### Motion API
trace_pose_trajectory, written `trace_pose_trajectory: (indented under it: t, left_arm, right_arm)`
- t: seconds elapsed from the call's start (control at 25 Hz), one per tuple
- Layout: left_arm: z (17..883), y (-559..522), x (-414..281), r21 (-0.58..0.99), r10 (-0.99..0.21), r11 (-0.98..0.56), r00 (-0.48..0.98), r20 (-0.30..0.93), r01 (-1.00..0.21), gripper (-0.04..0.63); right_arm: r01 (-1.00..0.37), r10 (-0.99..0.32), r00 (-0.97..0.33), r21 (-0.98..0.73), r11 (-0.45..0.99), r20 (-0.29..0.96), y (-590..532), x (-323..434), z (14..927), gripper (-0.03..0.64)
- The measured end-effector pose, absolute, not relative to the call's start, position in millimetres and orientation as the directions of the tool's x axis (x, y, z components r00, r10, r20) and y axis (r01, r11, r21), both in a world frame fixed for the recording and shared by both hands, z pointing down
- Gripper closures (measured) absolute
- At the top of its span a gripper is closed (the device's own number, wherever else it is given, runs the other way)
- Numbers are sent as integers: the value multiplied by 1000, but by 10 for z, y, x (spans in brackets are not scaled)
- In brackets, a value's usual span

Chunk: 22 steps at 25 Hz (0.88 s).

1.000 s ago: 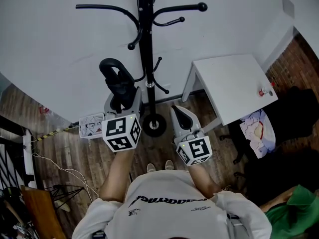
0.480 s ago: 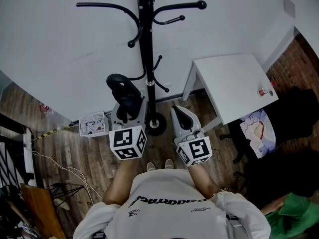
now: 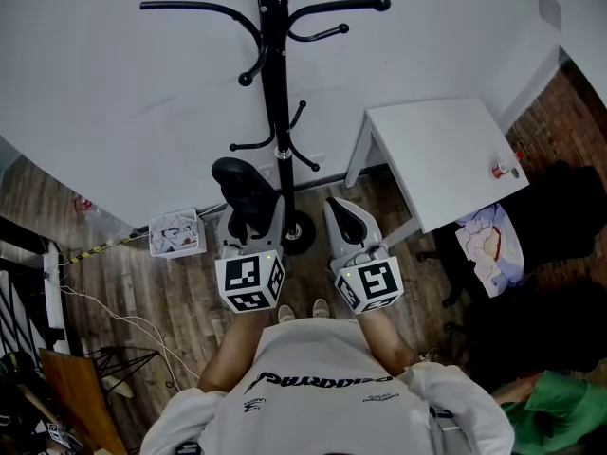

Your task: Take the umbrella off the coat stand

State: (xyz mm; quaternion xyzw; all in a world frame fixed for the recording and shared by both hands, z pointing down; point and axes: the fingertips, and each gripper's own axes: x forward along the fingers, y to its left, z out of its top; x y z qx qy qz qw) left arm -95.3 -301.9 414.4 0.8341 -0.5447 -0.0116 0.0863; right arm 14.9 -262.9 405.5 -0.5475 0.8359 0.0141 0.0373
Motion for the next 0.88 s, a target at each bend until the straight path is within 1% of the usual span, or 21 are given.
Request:
trace_pose_trajectory:
  t: [0.88]
  left_arm:
    - [4454,-2888,-784,115,-905,-409,418,75,-905,331]
  right_arm:
    - [-924,-922,-382,-8,383,-53,-2681,244,4147,618]
